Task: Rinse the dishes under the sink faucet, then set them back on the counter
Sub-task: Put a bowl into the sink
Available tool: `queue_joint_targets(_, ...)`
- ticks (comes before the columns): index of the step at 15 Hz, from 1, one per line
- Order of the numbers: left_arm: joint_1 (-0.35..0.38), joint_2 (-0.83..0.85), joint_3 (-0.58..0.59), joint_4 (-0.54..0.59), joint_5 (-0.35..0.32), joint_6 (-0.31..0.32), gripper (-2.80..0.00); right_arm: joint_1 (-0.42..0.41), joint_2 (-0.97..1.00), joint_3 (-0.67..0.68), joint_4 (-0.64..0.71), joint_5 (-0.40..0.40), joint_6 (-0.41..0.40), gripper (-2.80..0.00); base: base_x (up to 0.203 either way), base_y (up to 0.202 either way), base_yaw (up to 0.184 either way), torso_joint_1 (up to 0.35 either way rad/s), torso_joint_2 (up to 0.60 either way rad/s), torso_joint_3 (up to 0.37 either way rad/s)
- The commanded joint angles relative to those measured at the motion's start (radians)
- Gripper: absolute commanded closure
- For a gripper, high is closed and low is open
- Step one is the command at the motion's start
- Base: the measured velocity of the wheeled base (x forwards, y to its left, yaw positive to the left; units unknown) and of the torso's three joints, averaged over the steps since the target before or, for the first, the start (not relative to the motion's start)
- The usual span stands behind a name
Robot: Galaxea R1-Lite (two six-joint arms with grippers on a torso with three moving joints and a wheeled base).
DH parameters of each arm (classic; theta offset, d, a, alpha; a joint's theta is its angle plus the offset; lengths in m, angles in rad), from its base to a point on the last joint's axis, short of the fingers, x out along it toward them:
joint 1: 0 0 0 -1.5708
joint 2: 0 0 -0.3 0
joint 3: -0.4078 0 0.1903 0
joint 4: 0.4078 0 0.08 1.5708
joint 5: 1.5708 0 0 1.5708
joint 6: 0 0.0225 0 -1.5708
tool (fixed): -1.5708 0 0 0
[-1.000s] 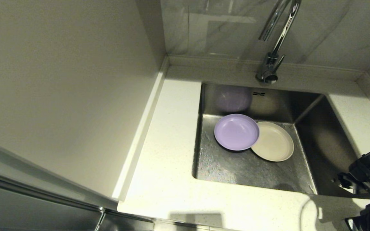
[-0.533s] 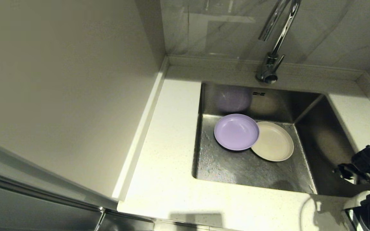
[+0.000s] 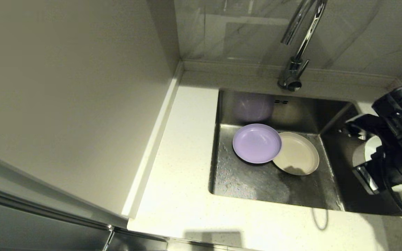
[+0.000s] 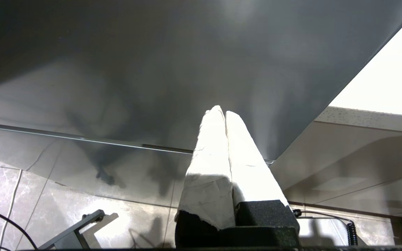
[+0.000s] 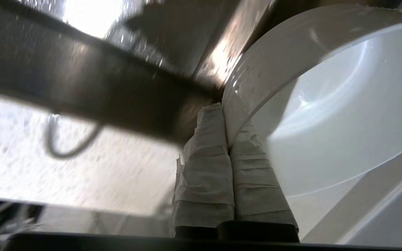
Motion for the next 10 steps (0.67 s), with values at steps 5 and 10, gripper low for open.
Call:
queue_joint_targets(5, 0.0, -0.003, 0.0, 0.0, 0.001, -0.001, 0.0, 0.022, 0.329, -0.332, -0.001, -0.022, -0.147, 0.0, 0.0, 0.0, 0.0, 0.0, 0.0, 0.0)
queue_joint_targets(10, 0.0, -0.003, 0.0, 0.0, 0.001, -0.001, 0.0, 0.028, 0.613, -0.539, -0.021, -0.055, -0.104, 0.0, 0.0, 0.0, 0.0, 0.0, 0.0, 0.0)
